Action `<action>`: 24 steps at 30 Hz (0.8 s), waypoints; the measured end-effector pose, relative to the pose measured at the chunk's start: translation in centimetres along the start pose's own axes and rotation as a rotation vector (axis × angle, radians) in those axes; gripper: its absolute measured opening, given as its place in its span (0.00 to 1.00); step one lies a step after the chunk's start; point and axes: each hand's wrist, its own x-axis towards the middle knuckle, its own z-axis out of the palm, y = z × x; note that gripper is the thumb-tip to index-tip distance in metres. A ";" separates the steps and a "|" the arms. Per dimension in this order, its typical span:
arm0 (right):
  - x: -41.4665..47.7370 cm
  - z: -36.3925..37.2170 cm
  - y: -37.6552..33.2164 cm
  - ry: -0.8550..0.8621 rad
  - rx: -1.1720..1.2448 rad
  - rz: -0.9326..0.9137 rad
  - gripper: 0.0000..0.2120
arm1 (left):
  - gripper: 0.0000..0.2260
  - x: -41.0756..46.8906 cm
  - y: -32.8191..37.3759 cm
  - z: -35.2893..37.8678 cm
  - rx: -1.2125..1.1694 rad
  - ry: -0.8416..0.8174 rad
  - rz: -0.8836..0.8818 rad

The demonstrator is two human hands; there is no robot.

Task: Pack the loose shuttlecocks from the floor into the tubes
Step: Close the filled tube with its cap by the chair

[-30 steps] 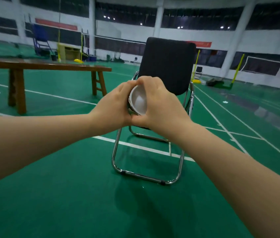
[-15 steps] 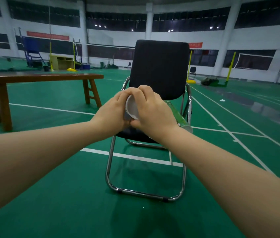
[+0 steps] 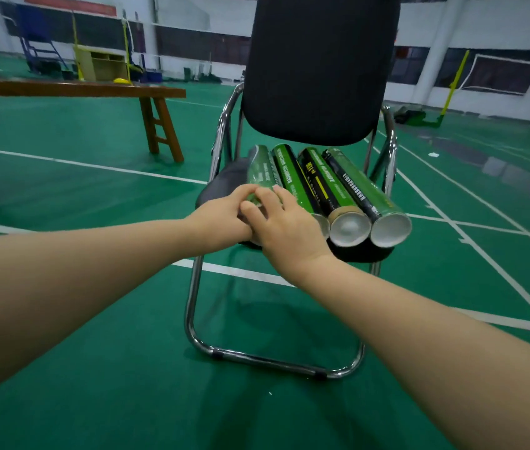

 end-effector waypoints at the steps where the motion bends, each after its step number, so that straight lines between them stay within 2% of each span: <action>1: -0.2 1.2 0.2 -0.021 -0.006 -0.005 0.32 | 0.31 0.5 -0.5 0.4 -0.004 -0.026 -0.010; 5: -0.5 4.1 0.5 -0.062 -0.010 -0.010 0.30 | 0.34 2.1 -2.4 2.1 0.015 -0.049 -0.038; 9: -0.1 4.5 -0.1 -0.051 -0.144 0.091 0.22 | 0.32 3.2 -3.4 3.3 0.017 0.029 -0.038; 13: -0.6 4.8 -0.4 -0.077 -0.187 0.128 0.23 | 0.32 3.2 -3.4 3.7 0.020 0.029 -0.028; 17: -0.1 2.5 -1.2 -0.249 -0.246 0.139 0.29 | 0.33 2.7 -2.6 3.0 0.100 0.014 -0.037; 19: -0.1 1.2 -0.9 -0.316 -0.198 0.147 0.31 | 0.34 2.2 -1.3 2.2 0.097 0.029 -0.044; 24: -0.1 -5.0 -1.1 -0.201 -0.118 0.398 0.30 | 0.27 -1.1 2.4 -0.3 -0.094 0.164 -0.057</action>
